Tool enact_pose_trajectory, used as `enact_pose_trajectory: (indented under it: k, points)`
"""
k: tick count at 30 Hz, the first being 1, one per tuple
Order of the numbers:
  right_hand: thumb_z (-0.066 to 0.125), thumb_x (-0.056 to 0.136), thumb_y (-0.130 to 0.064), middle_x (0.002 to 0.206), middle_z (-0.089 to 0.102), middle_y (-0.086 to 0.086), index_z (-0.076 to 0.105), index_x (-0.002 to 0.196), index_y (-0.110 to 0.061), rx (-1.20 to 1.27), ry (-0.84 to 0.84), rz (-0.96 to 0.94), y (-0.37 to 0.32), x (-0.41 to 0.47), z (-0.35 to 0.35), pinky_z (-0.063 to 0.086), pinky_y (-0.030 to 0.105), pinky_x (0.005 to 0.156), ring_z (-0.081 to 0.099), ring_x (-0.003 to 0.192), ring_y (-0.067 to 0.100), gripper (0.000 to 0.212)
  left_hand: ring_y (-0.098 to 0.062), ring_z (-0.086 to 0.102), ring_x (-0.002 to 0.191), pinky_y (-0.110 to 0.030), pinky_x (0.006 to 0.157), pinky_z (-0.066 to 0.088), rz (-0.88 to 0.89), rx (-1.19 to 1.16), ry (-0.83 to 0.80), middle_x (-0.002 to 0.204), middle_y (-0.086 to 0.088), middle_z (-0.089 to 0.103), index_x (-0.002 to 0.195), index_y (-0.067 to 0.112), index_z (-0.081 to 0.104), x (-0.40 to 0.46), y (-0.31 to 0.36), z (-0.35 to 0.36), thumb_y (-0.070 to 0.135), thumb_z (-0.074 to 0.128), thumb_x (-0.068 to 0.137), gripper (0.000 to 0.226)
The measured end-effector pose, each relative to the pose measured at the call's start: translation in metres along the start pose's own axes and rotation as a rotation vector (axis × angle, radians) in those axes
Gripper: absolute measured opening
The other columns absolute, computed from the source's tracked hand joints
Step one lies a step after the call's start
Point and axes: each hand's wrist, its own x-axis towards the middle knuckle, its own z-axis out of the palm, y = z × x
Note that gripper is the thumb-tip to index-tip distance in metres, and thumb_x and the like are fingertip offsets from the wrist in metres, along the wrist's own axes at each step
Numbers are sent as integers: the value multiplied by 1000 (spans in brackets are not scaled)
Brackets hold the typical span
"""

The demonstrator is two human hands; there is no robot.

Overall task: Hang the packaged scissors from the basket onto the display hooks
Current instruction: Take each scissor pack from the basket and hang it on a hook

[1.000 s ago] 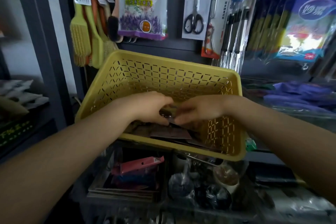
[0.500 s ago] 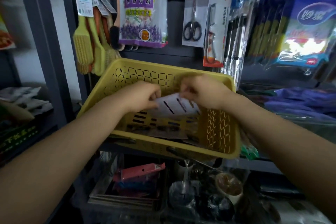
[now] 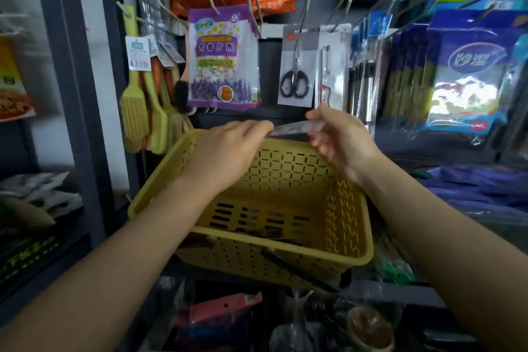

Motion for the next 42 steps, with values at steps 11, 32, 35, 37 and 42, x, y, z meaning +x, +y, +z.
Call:
enact_pose_trajectory:
  k: [11,32,35,37,42]
  points:
    - [57,88,-9,100,63,1,54,106,-17,-251,-31,-349,-44,39,24,54,36,80,63,91,17,20,-7,56,70,-4,47,42,-439,-454,135,94,-1,61,108,15,46,51,-18,20,21,45,94,15]
    - [59,86,-11,65,60,-4,56,70,-17,-438,332,-554,-94,129,28,49,17,55,58,52,0,17,-16,65,81,-42,72,55,-438,-720,231,99,-4,67,125,20,38,124,-38,53,32,69,76,59]
    - [58,87,-15,71,60,0,55,74,-16,-475,351,-539,-98,134,25,52,30,69,59,68,14,13,-13,65,82,-37,70,55,-441,-704,256,104,-1,66,128,21,36,126,-38,56,33,67,78,61]
    - [58,87,-15,71,59,1,56,78,-14,-494,343,-529,-97,136,25,50,31,68,57,68,15,10,-15,65,82,-42,70,55,-442,-706,277,102,-2,66,129,21,36,126,-38,59,33,67,77,61]
    - [56,87,-16,67,56,-3,52,70,-18,-545,378,-556,-97,140,26,46,25,62,55,64,12,17,-23,65,77,-48,67,54,-425,-712,297,94,-11,66,131,23,32,126,-40,60,36,65,78,64]
